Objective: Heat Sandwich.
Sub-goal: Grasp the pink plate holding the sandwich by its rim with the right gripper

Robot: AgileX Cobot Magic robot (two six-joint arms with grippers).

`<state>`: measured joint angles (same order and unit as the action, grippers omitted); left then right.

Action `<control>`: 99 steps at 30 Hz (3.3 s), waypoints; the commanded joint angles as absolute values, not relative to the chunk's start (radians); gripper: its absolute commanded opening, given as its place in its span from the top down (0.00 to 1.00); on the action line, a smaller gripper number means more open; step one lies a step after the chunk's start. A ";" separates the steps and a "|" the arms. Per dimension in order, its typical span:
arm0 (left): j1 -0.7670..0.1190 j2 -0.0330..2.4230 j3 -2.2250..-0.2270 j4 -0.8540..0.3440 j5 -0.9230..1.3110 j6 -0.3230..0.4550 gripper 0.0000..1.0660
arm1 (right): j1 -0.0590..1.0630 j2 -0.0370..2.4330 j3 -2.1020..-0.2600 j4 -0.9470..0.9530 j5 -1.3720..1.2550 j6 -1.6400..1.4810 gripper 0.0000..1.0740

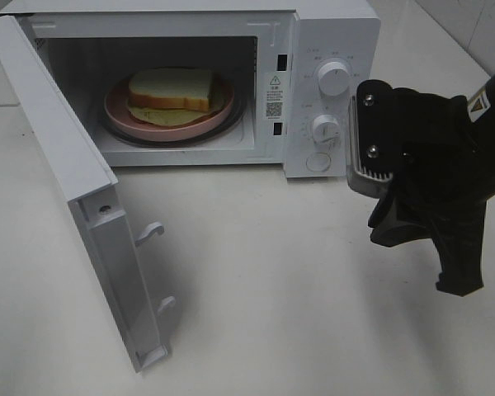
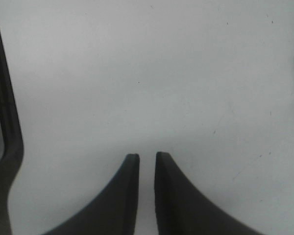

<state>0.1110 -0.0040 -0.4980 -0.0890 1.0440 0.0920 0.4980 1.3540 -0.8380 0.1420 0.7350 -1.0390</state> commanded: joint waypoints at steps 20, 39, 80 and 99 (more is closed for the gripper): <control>0.114 -0.025 -0.495 -0.094 1.036 0.089 0.09 | 0.501 1.352 -0.846 0.083 0.718 -1.069 0.11; 0.114 -0.025 -0.495 -0.094 1.036 0.089 0.09 | 0.655 1.482 -0.982 -0.103 0.718 -1.041 0.17; 0.114 -0.025 -0.495 -0.094 1.036 0.089 0.09 | 0.676 2.016 -1.526 -0.152 0.518 -1.089 0.21; 0.114 -0.025 -0.495 -0.094 1.036 0.089 0.09 | 0.676 2.232 -1.762 -0.175 0.510 -1.086 0.24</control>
